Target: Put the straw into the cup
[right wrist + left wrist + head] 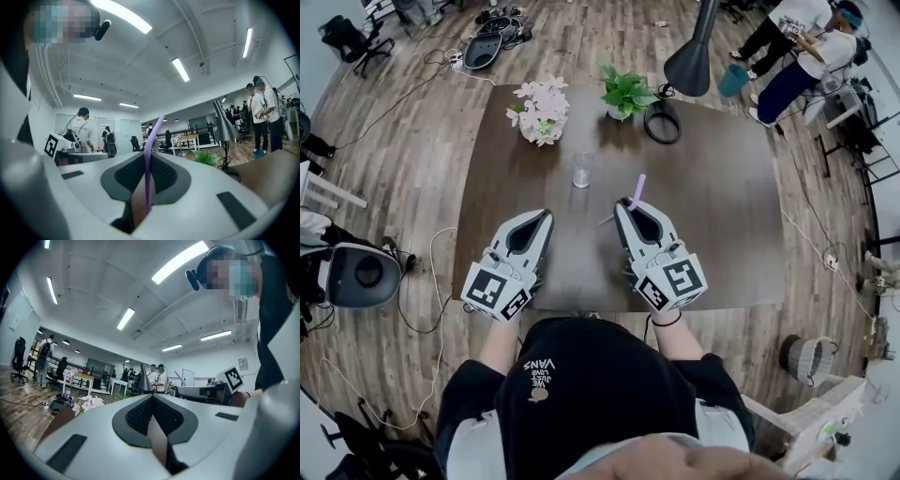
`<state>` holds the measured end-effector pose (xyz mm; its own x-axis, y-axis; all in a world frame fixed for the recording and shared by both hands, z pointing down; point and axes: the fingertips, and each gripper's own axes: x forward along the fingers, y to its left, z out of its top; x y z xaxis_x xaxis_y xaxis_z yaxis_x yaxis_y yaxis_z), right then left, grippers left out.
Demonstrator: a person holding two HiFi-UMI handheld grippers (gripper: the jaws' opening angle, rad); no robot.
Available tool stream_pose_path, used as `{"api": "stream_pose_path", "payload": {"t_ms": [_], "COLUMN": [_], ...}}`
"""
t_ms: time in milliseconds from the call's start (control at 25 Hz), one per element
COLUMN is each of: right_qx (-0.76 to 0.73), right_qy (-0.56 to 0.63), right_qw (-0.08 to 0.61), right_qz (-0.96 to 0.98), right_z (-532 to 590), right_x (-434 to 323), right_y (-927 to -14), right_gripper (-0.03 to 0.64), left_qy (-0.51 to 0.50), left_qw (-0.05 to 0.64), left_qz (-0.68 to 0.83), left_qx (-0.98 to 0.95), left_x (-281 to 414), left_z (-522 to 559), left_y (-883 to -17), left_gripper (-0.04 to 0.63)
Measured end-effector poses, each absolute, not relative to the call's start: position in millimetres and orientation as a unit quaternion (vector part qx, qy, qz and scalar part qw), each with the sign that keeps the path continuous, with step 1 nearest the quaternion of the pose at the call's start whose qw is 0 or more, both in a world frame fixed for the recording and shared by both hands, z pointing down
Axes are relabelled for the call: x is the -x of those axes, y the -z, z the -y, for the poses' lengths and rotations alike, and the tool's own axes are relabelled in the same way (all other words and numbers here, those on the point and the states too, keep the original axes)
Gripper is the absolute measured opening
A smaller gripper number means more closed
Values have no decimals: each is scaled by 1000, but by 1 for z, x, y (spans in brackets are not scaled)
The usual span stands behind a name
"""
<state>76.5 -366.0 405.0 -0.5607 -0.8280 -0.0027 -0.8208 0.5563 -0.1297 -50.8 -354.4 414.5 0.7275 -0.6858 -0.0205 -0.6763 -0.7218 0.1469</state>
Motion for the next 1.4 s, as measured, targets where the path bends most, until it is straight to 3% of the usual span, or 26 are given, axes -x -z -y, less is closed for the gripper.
{"api": "stream_pose_path", "payload": {"t_ms": [1400], "right_qx": [453], "right_qy": [28], "right_qw": [12], "right_qz": [-891], "right_z": [545], "right_x": [-59], "right_y": [-438], "right_gripper": [46], "left_qy": [22], "left_qw": [107], "left_qz": [386], "left_qx": [-916], "left_x": [51], "left_z": [463], "left_y": [-454], "left_gripper": [9]}}
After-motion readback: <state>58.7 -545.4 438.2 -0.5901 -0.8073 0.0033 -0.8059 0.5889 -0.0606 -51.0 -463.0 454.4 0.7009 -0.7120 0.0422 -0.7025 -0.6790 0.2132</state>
